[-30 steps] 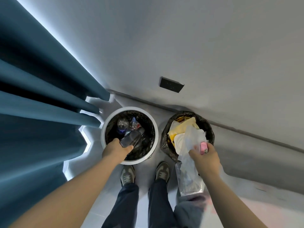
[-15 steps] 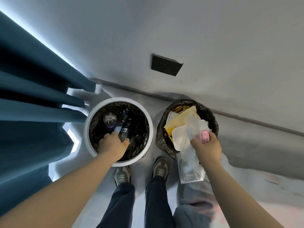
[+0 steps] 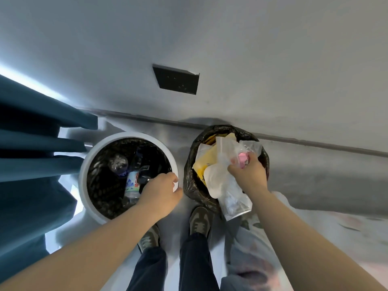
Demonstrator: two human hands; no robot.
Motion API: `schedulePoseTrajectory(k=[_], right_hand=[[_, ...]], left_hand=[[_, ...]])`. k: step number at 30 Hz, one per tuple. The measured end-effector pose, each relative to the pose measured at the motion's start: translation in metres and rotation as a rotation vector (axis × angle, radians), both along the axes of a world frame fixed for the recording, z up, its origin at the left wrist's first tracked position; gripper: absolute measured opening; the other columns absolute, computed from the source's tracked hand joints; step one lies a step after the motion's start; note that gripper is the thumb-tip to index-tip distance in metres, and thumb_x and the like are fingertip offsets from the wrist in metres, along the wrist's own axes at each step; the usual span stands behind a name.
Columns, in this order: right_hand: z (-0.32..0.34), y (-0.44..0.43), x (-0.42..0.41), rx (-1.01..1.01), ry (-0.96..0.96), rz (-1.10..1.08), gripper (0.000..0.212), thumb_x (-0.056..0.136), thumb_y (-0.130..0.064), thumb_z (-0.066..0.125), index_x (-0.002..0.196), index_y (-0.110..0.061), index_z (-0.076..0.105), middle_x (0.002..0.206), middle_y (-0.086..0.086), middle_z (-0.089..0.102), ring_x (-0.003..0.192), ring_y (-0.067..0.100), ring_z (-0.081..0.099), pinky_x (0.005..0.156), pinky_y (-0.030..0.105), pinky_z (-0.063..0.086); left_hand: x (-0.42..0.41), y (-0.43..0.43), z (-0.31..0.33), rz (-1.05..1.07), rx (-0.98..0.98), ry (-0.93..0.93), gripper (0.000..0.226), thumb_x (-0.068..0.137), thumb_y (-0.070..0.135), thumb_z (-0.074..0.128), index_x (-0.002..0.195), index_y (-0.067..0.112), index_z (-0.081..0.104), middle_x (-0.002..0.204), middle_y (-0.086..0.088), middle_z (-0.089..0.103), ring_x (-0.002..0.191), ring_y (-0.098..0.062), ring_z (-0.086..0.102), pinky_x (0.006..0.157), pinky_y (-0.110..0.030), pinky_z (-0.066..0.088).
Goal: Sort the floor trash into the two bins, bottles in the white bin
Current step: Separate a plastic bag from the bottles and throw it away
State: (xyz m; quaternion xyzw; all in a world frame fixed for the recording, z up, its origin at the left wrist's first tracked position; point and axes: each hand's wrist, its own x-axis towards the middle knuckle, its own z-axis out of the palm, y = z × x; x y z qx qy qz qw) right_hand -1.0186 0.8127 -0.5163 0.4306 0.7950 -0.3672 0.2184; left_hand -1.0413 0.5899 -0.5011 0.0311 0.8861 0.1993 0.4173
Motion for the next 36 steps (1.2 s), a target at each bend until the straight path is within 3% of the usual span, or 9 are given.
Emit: schedulePoseTrajectory(k=[3, 6, 13, 16, 20, 24, 28, 30, 36], right_hand=[[-0.021, -0.004, -0.005, 0.053, -0.053, 0.063, 0.065, 0.079, -0.034, 0.067, 0.136, -0.022, 0.038, 0.118, 0.009, 0.048, 0.089, 0.025, 0.055, 0.071, 0.043, 0.057], [-0.041, -0.008, -0.007, 0.122, -0.116, 0.181, 0.066, 0.084, -0.036, 0.064, 0.140, -0.023, 0.032, 0.128, 0.010, 0.041, 0.097, 0.027, 0.051, 0.072, 0.033, 0.048], [-0.078, -0.009, -0.017, 0.232, -0.230, 0.409, 0.070, 0.086, -0.043, 0.061, 0.142, -0.020, 0.026, 0.139, 0.011, 0.035, 0.127, 0.032, 0.037, 0.100, 0.043, 0.039], [-0.095, -0.006, -0.017, 0.297, -0.321, 0.482, 0.081, 0.083, -0.059, 0.058, 0.143, -0.017, 0.023, 0.144, 0.015, 0.030, 0.133, 0.034, 0.031, 0.102, 0.047, 0.036], [-0.110, 0.005, -0.009, 0.579, -0.448, 0.651, 0.103, 0.074, -0.087, 0.027, 0.142, -0.010, 0.029, 0.136, 0.018, 0.037, 0.120, 0.034, 0.040, 0.091, 0.043, 0.039], [-0.114, 0.009, -0.004, 0.506, -0.387, 0.539, 0.108, 0.076, -0.085, 0.031, 0.146, -0.005, 0.017, 0.134, 0.021, 0.034, 0.113, 0.035, 0.048, 0.068, 0.035, 0.046], [-0.111, 0.009, -0.004, 0.399, -0.118, 0.381, 0.102, 0.075, -0.067, 0.063, 0.143, -0.006, 0.018, 0.138, 0.019, 0.031, 0.124, 0.035, 0.043, 0.097, 0.040, 0.044], [-0.104, 0.011, -0.001, 0.405, 0.027, 0.357, 0.095, 0.073, -0.061, 0.070, 0.140, -0.011, 0.026, 0.142, 0.016, 0.030, 0.128, 0.035, 0.039, 0.102, 0.042, 0.044], [-0.080, 0.012, 0.016, 0.354, 0.252, 0.408, 0.066, 0.086, -0.050, 0.061, 0.143, -0.025, 0.039, 0.154, 0.007, 0.027, 0.141, 0.028, 0.025, 0.114, 0.047, 0.028]], left_hand=[[0.002, 0.008, -0.010, -0.058, -0.005, 0.022, 0.035, 0.092, 0.029, 0.052, 0.124, 0.014, 0.056, 0.117, -0.005, 0.060, 0.107, -0.022, 0.057, 0.091, -0.035, 0.047], [0.003, 0.011, -0.020, -0.109, 0.000, 0.044, 0.036, 0.093, 0.030, 0.051, 0.126, 0.015, 0.054, 0.119, -0.004, 0.059, 0.107, -0.020, 0.057, 0.089, -0.031, 0.046], [-0.001, 0.014, -0.040, -0.198, 0.005, 0.099, 0.035, 0.094, 0.032, 0.050, 0.125, 0.016, 0.054, 0.117, -0.002, 0.058, 0.104, -0.018, 0.056, 0.086, -0.028, 0.046], [-0.005, 0.013, -0.047, -0.228, -0.004, 0.123, 0.030, 0.093, 0.031, 0.050, 0.118, 0.015, 0.056, 0.110, -0.001, 0.060, 0.099, -0.018, 0.056, 0.084, -0.030, 0.047], [-0.009, 0.014, -0.054, -0.246, -0.010, 0.151, 0.027, 0.092, 0.031, 0.050, 0.115, 0.016, 0.056, 0.107, 0.001, 0.060, 0.098, -0.017, 0.055, 0.083, -0.028, 0.046], [-0.010, 0.014, -0.058, -0.230, -0.003, 0.155, 0.028, 0.091, 0.030, 0.051, 0.115, 0.016, 0.057, 0.103, 0.000, 0.060, 0.096, -0.018, 0.055, 0.082, -0.030, 0.047], [-0.011, 0.016, -0.057, -0.206, 0.007, 0.140, 0.027, 0.091, 0.029, 0.053, 0.113, 0.014, 0.058, 0.101, 0.000, 0.060, 0.095, -0.018, 0.056, 0.081, -0.029, 0.047], [-0.012, 0.017, -0.054, -0.195, 0.014, 0.131, 0.029, 0.091, 0.029, 0.053, 0.117, 0.015, 0.057, 0.103, 0.000, 0.061, 0.096, -0.017, 0.056, 0.081, -0.027, 0.046], [-0.013, 0.020, -0.047, -0.180, 0.012, 0.113, 0.034, 0.092, 0.029, 0.053, 0.123, 0.015, 0.056, 0.110, -0.003, 0.061, 0.101, -0.018, 0.056, 0.087, -0.031, 0.047]])
